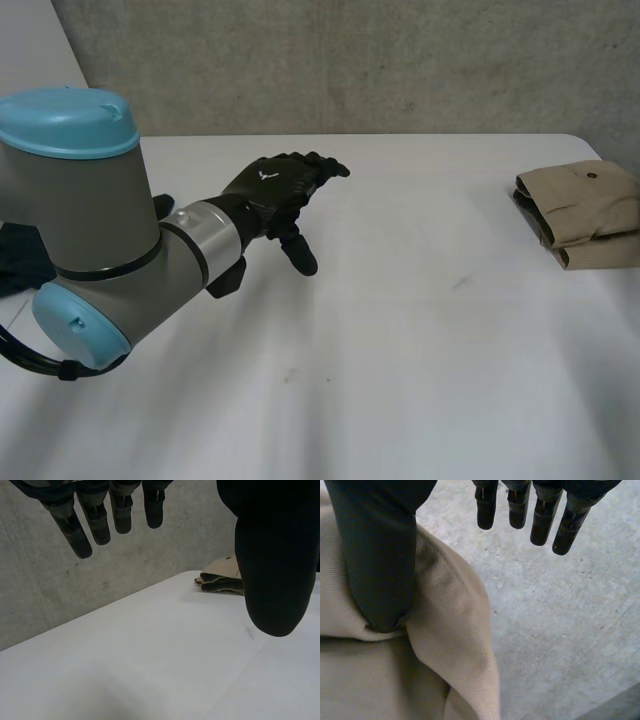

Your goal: Fold the laundry.

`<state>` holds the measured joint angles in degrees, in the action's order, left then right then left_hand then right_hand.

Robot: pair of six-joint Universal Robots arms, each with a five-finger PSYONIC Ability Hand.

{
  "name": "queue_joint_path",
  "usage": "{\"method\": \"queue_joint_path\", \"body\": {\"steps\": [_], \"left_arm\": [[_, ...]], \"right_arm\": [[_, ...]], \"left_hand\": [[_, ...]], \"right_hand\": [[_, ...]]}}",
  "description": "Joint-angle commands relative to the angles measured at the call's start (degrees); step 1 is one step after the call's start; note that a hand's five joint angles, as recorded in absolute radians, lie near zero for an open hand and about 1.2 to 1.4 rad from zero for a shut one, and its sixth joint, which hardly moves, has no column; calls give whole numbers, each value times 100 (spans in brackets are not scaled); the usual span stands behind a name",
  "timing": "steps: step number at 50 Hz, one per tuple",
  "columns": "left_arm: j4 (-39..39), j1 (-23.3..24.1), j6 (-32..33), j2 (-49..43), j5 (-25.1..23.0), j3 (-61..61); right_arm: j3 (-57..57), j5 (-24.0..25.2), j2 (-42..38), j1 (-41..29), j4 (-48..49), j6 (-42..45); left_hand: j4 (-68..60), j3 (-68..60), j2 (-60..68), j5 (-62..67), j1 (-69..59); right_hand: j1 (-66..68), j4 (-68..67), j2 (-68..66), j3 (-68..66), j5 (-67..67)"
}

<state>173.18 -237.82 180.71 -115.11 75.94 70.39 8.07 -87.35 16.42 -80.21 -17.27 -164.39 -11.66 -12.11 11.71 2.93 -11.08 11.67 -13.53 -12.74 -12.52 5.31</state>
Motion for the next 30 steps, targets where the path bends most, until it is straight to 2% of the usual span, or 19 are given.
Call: {"method": "queue_joint_path", "body": {"steps": [1,10,16,19,24,25,28,30], "left_arm": [[-4,7,17,190,26,1],[92,-10,70,682,52,89],[479,-133,96,955,132,256],[716,-536,105,1113,132,335],[884,-1301,298,1087,88,353],[910,-1546,464,991,79,327],[954,-1899,886,701,70,274],[1015,-2189,1562,324,79,213]], "right_arm": [[633,-62,1221,-12,-901,355],[1582,-124,2927,-248,-454,346],[2924,-28,3822,-1459,152,346],[3655,51,4166,-1874,425,346],[5387,596,4896,-2885,1303,425],[5615,692,4966,-3008,1435,443],[6433,983,5134,-3483,1884,574],[6776,1018,5195,-3676,2051,697]], "left_hand": [[60,106,-65,-187,2],[144,190,-149,-271,86],[161,207,-166,-288,103],[161,207,-166,-288,103],[161,207,-166,-288,103],[161,207,-166,-288,103],[161,207,-166,-288,103],[161,207,-166,-288,103]], "right_hand": [[-167,353,274,252,-531],[-167,353,274,252,-531],[-167,353,274,252,-531],[-167,353,274,252,-531],[-167,353,274,252,-531],[-167,353,274,252,-531],[-167,353,274,252,-531],[-167,353,274,252,-531]]}}
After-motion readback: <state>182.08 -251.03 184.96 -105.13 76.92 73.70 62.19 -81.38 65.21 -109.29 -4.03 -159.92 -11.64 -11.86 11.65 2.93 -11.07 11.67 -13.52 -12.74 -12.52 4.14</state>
